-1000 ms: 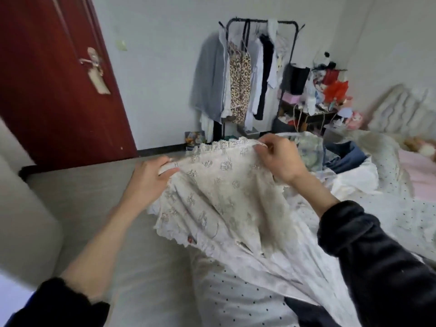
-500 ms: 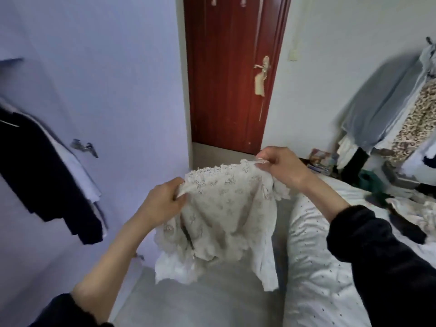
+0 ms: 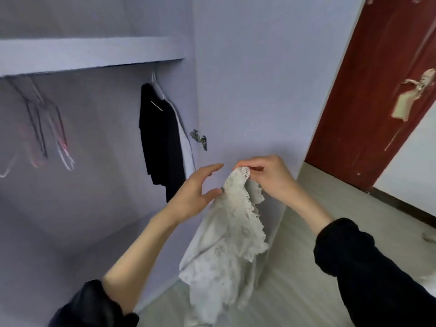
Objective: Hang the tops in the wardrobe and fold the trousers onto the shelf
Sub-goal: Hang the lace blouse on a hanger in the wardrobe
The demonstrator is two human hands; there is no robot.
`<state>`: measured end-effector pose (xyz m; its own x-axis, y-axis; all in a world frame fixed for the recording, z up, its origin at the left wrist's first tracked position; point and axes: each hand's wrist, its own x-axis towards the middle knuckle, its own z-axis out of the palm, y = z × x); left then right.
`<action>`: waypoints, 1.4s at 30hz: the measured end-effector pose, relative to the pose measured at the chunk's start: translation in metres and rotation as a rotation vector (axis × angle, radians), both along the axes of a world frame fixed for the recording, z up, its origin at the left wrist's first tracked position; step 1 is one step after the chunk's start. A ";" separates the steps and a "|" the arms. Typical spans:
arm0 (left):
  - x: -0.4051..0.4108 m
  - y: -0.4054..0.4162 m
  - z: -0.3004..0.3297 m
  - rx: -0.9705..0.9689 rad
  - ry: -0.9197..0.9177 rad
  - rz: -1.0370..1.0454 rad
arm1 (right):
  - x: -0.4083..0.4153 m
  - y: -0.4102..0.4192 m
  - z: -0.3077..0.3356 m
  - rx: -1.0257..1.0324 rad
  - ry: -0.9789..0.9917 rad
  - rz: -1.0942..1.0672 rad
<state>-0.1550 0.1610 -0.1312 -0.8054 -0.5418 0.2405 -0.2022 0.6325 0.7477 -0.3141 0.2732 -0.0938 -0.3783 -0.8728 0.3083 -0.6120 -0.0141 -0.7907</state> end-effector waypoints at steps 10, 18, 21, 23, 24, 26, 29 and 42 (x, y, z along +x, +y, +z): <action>-0.005 -0.025 0.020 0.217 0.043 0.281 | -0.015 -0.062 0.011 -0.007 -0.395 0.213; 0.031 -0.036 0.037 0.267 0.174 0.605 | 0.014 -0.083 -0.043 0.113 -0.059 0.380; 0.039 -0.033 0.041 0.288 0.228 0.648 | 0.027 -0.102 -0.051 0.177 0.028 0.503; 0.047 -0.034 0.042 0.301 0.241 0.676 | 0.036 -0.113 -0.053 0.148 0.053 0.528; 0.053 -0.034 0.043 0.320 0.251 0.683 | 0.039 -0.117 -0.053 0.146 0.040 0.546; 0.067 -0.036 0.043 0.374 0.289 0.691 | 0.043 -0.124 -0.050 0.129 0.000 0.569; 0.089 -0.040 0.038 0.419 0.297 0.716 | 0.044 -0.136 -0.041 0.104 -0.057 0.619; 0.146 -0.096 0.002 0.652 0.510 0.856 | 0.072 -0.224 -0.040 -0.003 0.200 0.609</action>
